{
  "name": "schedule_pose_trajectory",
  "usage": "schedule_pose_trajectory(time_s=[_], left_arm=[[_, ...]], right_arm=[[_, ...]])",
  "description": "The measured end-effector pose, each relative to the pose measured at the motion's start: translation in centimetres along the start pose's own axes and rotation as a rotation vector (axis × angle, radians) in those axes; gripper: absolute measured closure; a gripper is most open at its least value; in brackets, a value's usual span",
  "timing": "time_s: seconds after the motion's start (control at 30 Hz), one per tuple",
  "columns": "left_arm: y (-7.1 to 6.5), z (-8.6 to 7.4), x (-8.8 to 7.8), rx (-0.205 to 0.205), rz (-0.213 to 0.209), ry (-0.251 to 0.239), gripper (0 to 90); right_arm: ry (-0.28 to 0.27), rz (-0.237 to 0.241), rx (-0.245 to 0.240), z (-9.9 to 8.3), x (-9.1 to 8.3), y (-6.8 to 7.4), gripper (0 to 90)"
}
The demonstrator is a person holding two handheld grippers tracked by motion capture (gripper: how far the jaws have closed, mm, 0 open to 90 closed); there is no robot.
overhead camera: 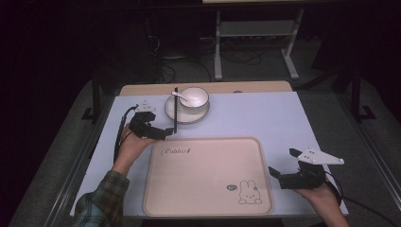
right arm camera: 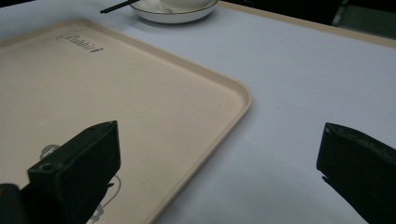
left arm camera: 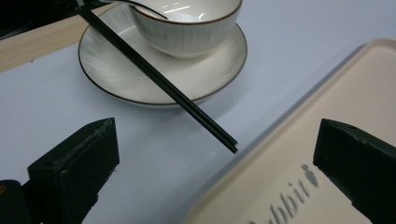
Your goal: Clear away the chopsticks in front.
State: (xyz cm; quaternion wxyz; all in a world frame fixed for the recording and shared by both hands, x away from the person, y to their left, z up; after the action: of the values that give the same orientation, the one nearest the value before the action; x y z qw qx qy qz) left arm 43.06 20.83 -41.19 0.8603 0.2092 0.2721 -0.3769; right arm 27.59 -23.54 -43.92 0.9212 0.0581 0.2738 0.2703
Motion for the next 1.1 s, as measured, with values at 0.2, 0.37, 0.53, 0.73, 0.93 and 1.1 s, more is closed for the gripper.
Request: schedule_pose_trajectory(time_s=[0.2,0.37,0.53,0.73,0.93,1.1], left_arm=[[1.2,1.2,1.7,0.005,0.022,0.025,6.5],[2.2,2.3,3.2,0.012,0.048,0.065,15.8],[3.0,2.9,5.0,0.004,0.062,0.119,29.6],[3.8,2.6,7.0,-0.048,0.069,0.158,41.9],[4.1,1.9,8.1,-0.072,0.07,0.182,52.1],[4.0,1.8,8.6,-0.081,0.073,0.188,57.6]], right_arm=[[0.002,0.009,0.001,0.0,0.1,0.1,0.0],[0.004,0.015,-0.002,0.0,0.1,0.2,0.0],[0.006,0.021,0.001,-0.1,0.0,0.1,0.0],[0.003,0.021,0.009,-0.1,-0.1,-0.1,0.0],[0.003,0.02,0.012,-0.2,-0.3,-0.2,0.0],[0.0,0.017,0.013,-0.2,-0.3,-0.3,0.0]])
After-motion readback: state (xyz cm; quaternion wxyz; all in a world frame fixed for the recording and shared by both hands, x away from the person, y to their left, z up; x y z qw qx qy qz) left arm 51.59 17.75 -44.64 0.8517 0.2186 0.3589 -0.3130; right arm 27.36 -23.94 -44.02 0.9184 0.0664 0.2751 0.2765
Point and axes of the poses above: each handheld gripper's, and its own axes: x roughly forward along the jaws, z roughly out of its top, y roughly to its left, the point moved 4 cm from there along x, roughly forward along the jaws, and after that the axes turned 15 degrees about x, right-handed, at the moved point
